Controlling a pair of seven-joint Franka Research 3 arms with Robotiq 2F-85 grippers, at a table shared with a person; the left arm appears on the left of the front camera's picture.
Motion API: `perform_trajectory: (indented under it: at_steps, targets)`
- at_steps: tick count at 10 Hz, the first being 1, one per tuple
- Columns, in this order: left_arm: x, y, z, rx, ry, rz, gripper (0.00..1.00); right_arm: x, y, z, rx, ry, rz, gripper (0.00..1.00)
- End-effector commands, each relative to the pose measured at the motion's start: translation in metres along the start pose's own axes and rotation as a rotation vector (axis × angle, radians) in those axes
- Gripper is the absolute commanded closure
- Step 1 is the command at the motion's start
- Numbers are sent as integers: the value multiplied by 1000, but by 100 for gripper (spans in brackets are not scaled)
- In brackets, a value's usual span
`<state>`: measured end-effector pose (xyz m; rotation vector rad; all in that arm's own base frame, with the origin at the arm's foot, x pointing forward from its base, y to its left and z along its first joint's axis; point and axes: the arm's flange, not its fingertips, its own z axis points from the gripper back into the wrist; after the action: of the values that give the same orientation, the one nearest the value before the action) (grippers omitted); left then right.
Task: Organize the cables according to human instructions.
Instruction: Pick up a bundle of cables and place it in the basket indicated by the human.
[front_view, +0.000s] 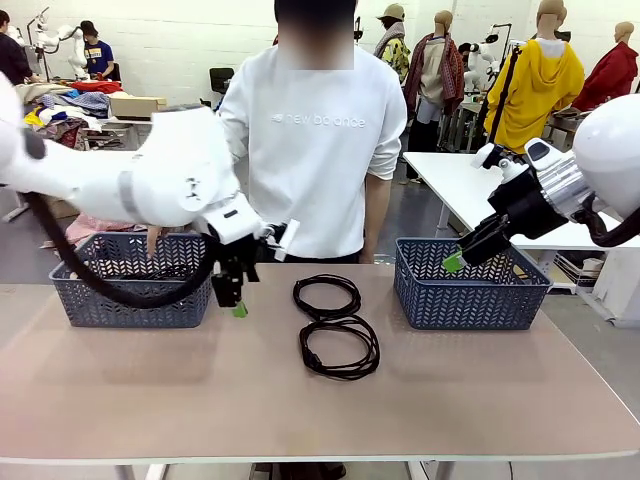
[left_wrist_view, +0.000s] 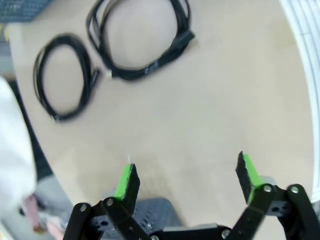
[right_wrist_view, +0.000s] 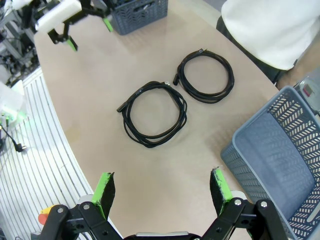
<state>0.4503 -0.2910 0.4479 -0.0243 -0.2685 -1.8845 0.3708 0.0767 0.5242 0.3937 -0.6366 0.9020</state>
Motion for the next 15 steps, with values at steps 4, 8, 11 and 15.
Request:
perform_trajectory:
  at_steps: [4,8,11,15]
  targets:
    - [62,35,-53,-90,118,-370,0,0,-1,-1,15,-19,-2,0]
    - [78,33,-68,-90,105,-375,0,0,-1,-1,15,-19,-2,0]
    - [78,33,-68,-90,105,-375,0,0,-1,-1,15,-19,-2,0]
    - [82,43,-75,-68,108,-472,0,0,-1,-1,15,-19,-2,0]
